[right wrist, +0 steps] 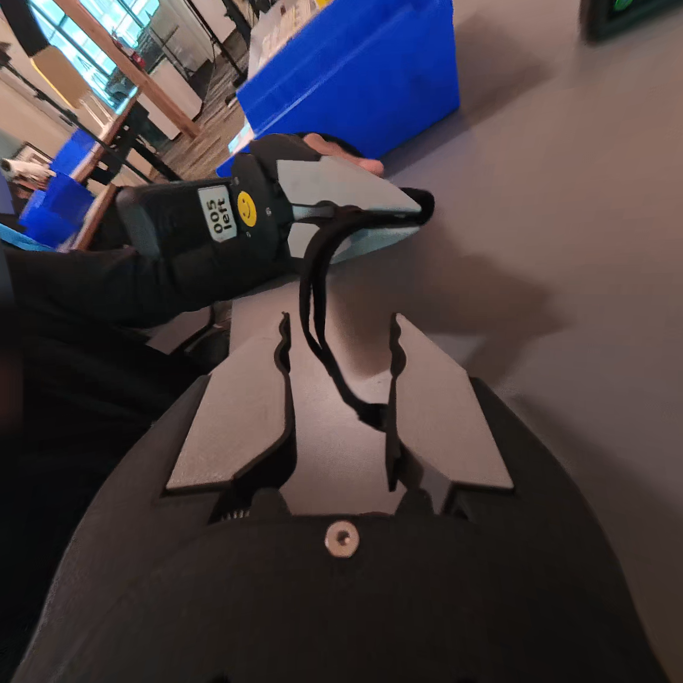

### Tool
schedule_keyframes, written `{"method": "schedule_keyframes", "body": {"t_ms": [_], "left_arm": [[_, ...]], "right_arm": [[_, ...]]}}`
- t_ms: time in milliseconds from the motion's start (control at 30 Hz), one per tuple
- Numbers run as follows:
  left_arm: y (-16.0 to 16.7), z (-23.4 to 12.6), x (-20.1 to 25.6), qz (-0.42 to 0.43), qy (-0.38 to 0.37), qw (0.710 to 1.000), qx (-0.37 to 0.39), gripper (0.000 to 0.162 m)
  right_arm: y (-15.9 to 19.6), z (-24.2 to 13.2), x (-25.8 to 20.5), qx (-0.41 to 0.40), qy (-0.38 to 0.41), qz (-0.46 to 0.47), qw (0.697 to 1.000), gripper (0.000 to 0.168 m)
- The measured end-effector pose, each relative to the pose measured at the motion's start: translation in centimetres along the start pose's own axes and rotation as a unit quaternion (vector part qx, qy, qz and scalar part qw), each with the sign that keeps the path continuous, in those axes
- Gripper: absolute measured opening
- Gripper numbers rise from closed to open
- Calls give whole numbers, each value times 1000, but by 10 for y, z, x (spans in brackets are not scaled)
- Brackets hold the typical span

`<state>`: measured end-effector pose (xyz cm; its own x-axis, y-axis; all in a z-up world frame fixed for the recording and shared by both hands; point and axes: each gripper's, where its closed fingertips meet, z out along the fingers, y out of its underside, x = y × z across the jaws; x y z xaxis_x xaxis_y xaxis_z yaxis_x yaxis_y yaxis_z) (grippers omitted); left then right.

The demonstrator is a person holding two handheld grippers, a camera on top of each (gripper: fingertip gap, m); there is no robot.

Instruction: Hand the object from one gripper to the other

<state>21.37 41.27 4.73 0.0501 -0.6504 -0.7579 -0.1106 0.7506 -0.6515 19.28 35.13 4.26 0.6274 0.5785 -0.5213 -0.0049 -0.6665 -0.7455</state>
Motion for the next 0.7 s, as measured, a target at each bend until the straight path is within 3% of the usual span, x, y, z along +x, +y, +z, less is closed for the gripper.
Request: {"method": "schedule_keyframes", "body": {"t_ms": [133,333,500,567,667,700], "left_arm": [[-7,-1,18,-80,78,994,11,2],[-22,-9,33,-241,192,951,23,2],[-29,-16,52,-272,261,926,20,2],[-35,-20,62,-274,289,917,25,2],[-44,-25,71,-281,318,905,35,1],[-49,-27,73,-281,325,902,41,2]], "right_arm": [[-5,-8,-8,21,65,-143,987,59],[-11,-10,13,8,271,-316,909,59],[-24,6,-12,51,297,-392,869,67],[-24,14,-19,48,289,-403,867,57],[-15,27,-35,41,232,-389,891,25],[-13,29,-37,41,228,-382,895,21]]}}
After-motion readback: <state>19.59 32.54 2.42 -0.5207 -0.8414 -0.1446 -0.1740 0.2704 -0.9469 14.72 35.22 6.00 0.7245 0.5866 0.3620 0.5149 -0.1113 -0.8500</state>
